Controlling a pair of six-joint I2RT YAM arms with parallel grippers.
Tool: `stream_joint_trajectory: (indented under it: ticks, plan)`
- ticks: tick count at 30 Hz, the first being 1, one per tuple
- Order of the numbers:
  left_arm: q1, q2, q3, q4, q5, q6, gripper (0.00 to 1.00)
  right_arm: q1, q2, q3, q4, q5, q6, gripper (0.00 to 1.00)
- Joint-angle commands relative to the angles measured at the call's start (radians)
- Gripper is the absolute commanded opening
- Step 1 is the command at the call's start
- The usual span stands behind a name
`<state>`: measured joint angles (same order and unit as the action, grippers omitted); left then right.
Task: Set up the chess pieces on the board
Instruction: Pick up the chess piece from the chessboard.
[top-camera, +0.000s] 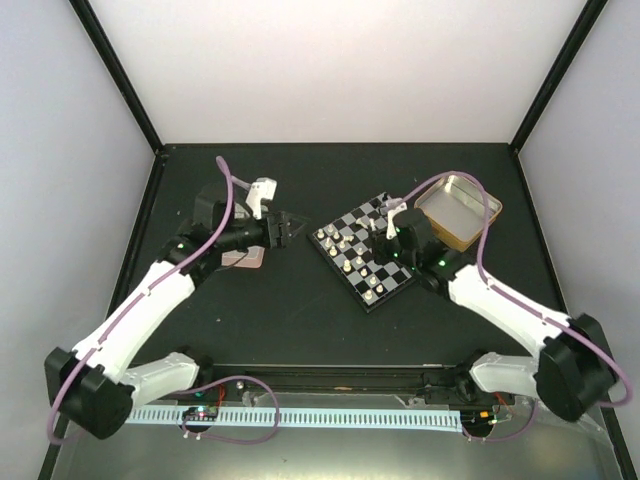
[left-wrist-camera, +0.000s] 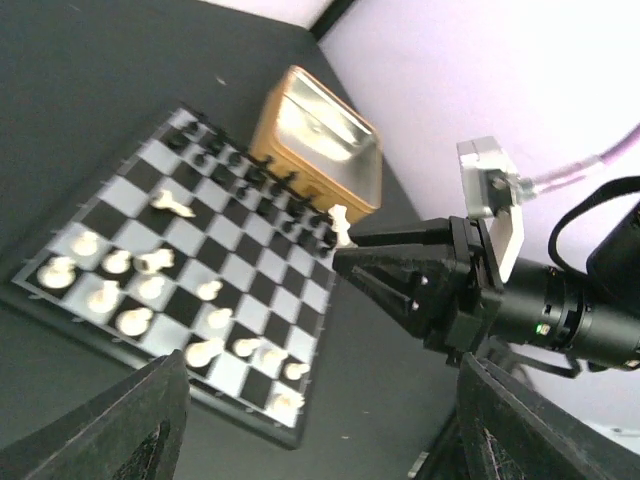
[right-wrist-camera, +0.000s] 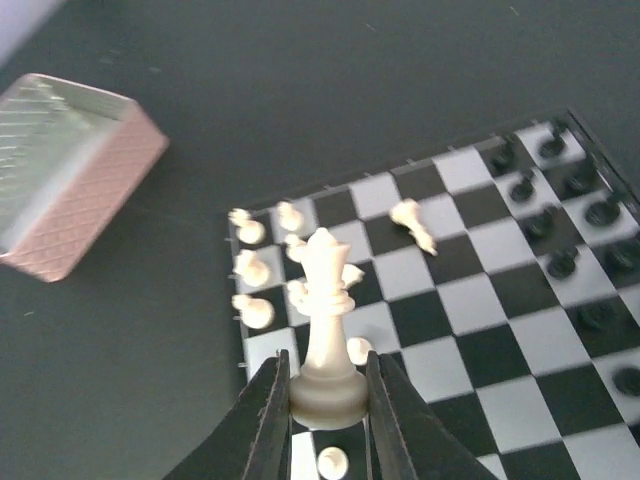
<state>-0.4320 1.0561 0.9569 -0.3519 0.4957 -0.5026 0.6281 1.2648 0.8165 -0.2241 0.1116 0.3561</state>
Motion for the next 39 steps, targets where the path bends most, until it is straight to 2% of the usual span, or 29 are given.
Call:
stream_joint_trajectory:
  ticks: [1,4,8,14,17,21,28,35,39]
  plan:
    - [0.001,0.103,0.024,0.199,0.253,-0.174,0.75,0.004,-0.124,-0.063,0.199,-0.232,-0.146,0.14]
    - [-0.009,0.185,0.044,0.297,0.353,-0.25,0.75,0.003,-0.158,-0.07,0.199,-0.335,-0.194,0.14]
    - [-0.028,0.281,0.088,0.352,0.394,-0.288,0.76,0.005,-0.204,-0.095,0.231,-0.447,-0.225,0.14]
    - [-0.069,0.356,0.146,0.378,0.434,-0.296,0.75,0.004,-0.222,-0.088,0.219,-0.529,-0.246,0.16]
    - [-0.088,0.383,0.164,0.377,0.441,-0.295,0.7,0.005,-0.225,-0.087,0.215,-0.53,-0.25,0.16]
    - [-0.107,0.423,0.18,0.364,0.456,-0.287,0.57,0.004,-0.22,-0.077,0.204,-0.531,-0.25,0.16]
    - [-0.125,0.44,0.174,0.315,0.456,-0.24,0.44,0.003,-0.217,-0.067,0.184,-0.506,-0.252,0.16]
    - [-0.126,0.449,0.171,0.32,0.472,-0.23,0.17,0.003,-0.198,-0.051,0.167,-0.505,-0.251,0.16]
    - [-0.126,0.446,0.171,0.317,0.475,-0.216,0.09,0.003,-0.186,-0.032,0.143,-0.481,-0.231,0.18]
